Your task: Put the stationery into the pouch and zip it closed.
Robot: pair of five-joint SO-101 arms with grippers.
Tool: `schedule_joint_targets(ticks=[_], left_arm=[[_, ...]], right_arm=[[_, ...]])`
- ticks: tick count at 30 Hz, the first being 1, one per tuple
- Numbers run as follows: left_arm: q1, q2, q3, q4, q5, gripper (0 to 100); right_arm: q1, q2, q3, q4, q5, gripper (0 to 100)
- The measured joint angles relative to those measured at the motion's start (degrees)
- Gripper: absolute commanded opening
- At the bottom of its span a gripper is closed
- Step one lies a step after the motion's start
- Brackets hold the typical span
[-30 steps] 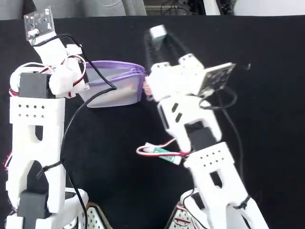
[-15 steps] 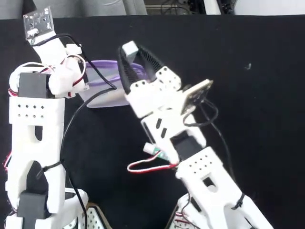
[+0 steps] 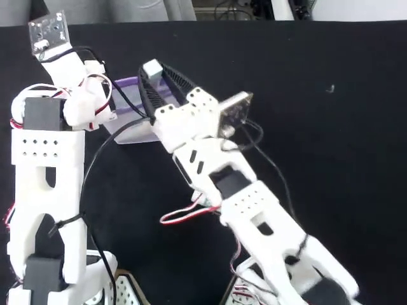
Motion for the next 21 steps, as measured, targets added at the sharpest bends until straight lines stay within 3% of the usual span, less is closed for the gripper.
schedule_joint_targets(ticks=[5,13,21], left_arm=[[0.00,-2.02,1.93,-0.09,0.00,3],[0.26,-3.96,4.75,-2.20,0.09,3],[-3.78,-4.04,5.63,-3.34,0.00,3]], right_arm=[[-0.26,0.09,0.18,-0.09,0.00,22.3],[0.00,-2.46,0.35,1.85,-0.09,22.9],[8.26,-18.11,0.44,12.04,-0.09,22.9]])
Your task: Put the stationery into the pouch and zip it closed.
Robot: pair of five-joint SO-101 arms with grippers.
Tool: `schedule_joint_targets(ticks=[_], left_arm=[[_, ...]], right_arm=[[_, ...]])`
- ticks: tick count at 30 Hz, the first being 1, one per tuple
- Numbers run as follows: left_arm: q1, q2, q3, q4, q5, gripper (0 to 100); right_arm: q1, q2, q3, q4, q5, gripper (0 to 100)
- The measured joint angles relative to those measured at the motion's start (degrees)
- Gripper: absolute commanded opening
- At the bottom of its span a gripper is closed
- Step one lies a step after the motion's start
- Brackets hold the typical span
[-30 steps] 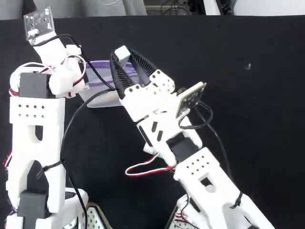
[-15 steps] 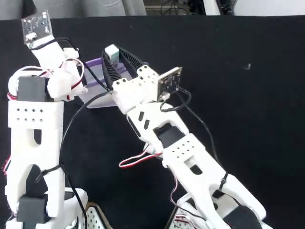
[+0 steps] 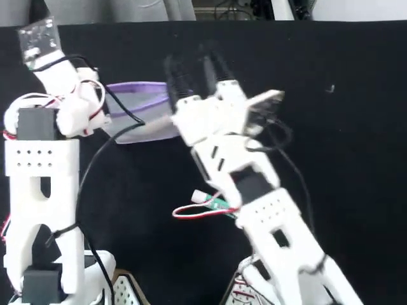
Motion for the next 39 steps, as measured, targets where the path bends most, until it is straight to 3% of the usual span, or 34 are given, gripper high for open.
schedule_joint_targets(ticks=[5,13,18,22,34,39], left_arm=[[-5.27,0.00,1.32,-1.85,0.09,3],[-8.35,0.09,1.58,-1.93,0.26,3],[-8.35,0.09,1.58,-1.93,0.26,3],[-8.35,0.09,1.58,-1.93,0.26,3],[-8.35,0.18,1.67,-3.08,0.35,3],[-8.35,0.09,3.08,-5.27,0.44,3]], right_arm=[[2.73,-10.55,-4.40,14.33,5.01,22.9],[2.90,-13.63,-17.67,46.51,24.62,22.9],[1.67,-13.63,-18.37,65.23,39.74,22.9],[-1.32,-13.71,-15.12,76.13,45.54,22.9],[-11.60,-9.76,9.67,77.19,55.82,22.9],[-11.78,-3.34,13.63,70.86,58.46,22.9]])
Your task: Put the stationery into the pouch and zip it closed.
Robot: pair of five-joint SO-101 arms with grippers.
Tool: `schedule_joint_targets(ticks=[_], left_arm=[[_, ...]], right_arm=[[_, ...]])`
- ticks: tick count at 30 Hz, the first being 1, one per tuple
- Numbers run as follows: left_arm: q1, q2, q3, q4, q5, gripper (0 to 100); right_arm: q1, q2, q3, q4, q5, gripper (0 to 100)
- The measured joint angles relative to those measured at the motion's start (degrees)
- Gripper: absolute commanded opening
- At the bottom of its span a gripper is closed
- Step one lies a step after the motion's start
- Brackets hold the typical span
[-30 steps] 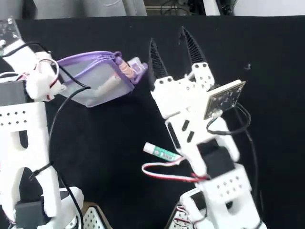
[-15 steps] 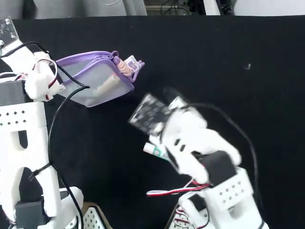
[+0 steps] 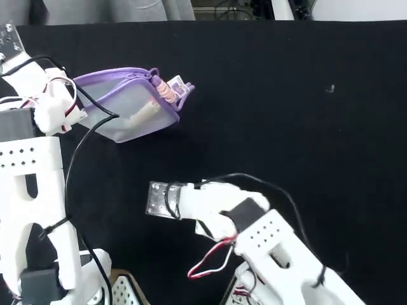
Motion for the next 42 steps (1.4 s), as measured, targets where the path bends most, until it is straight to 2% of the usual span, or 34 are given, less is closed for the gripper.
schedule_joint_targets(ticks=[6,9,12,16,20,27,34,38,42], left_arm=[[0.00,0.00,0.18,-0.09,0.00,3],[0.00,0.00,0.18,-0.09,0.00,3],[0.00,0.00,0.18,-0.09,0.00,3],[0.00,0.00,0.18,-0.09,0.00,3],[0.00,0.00,0.18,-0.09,0.00,3],[0.00,0.00,0.18,-0.09,0.00,3],[0.00,-0.09,0.26,-0.09,0.00,3],[0.00,-0.09,0.26,-0.09,0.00,3],[0.35,-0.09,0.26,-0.09,0.00,3]], right_arm=[[-0.09,12.22,1.32,-12.66,1.23,22.4],[-0.09,19.78,0.88,-16.44,2.02,14.3],[0.09,26.90,-3.08,-16.70,2.11,1.5],[2.29,34.55,-9.58,-15.47,2.11,1.1],[7.12,35.69,-12.92,-15.30,2.11,1.1],[12.57,24.53,-19.34,-7.56,2.11,1.1],[13.45,5.01,-26.81,-2.99,2.20,1.1],[13.54,-3.52,-27.69,-7.38,2.11,1.1],[13.45,-7.91,-27.78,-17.58,-5.71,1.1]])
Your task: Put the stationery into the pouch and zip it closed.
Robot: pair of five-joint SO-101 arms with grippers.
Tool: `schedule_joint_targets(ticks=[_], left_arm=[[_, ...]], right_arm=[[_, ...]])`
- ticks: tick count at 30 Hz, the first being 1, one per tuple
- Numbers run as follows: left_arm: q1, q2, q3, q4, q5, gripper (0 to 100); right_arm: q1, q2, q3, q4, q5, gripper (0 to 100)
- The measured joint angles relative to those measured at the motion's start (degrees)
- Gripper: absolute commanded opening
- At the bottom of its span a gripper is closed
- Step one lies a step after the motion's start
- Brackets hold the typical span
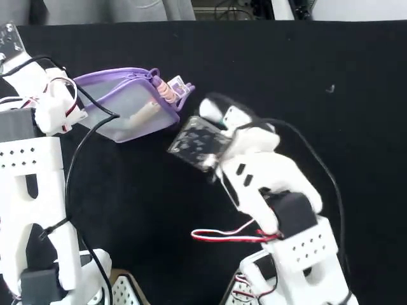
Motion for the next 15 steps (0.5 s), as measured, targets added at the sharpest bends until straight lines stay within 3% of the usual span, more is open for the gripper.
schedule_joint_targets(ticks=[8,15], left_arm=[[7.65,-0.09,-0.97,1.23,-0.44,3],[11.96,-0.09,-2.29,2.99,-0.53,3]], right_arm=[[0.00,-0.62,-0.09,-22.59,-19.25,1.1],[0.00,-0.62,-0.09,-33.05,-36.48,1.1]])
